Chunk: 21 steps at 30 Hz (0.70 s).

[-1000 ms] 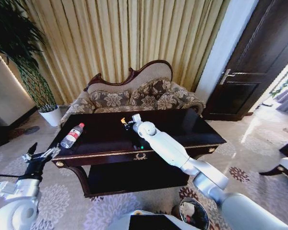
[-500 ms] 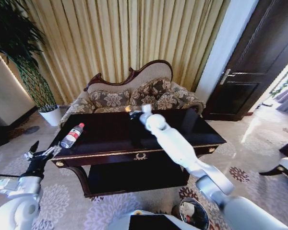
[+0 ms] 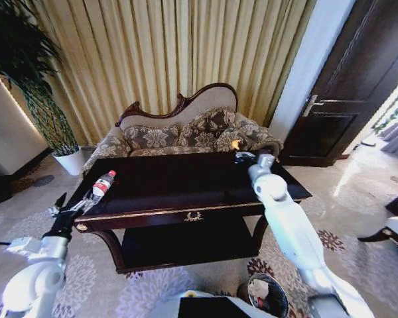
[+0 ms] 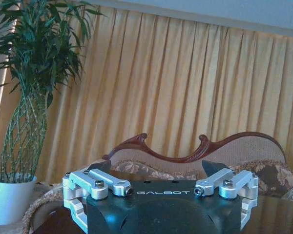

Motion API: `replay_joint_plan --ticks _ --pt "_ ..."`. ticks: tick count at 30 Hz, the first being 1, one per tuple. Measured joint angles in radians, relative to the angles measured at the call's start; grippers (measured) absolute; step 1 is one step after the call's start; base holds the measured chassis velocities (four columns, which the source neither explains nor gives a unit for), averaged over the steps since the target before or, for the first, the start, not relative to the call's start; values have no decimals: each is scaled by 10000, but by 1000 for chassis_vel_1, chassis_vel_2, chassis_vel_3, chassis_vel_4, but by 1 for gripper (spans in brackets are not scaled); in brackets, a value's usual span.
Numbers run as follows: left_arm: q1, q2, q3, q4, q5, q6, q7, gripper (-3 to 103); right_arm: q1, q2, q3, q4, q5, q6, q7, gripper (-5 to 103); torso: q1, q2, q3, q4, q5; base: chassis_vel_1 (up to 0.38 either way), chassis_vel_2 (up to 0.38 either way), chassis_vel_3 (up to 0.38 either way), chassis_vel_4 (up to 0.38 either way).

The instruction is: Move to the front of the table and place the trash on the table into the trash bin.

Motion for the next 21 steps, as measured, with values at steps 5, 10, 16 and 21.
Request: replay_joint_plan --ticks 5,10,16,21 --pt "-27 75 9 72 -22 6 -75 100 -669 174 234 489 20 79 0 2 0 0 0 -3 2 0 0 0 0" --pt "23 89 -43 69 -55 8 -89 100 -1017 281 276 550 30 170 0 2 1 -1 0 -1 1 10 -13 -10 9" --pt "75 66 -95 28 -70 7 -94 100 -1207 355 267 559 16 245 -1 2 5 -1 1 -2 1 93 -85 -87 87" --pt "106 10 -93 0 -70 0 -95 100 -1310 381 283 582 -3 273 -1 2 4 -1 1 -4 2 190 -194 -197 195"
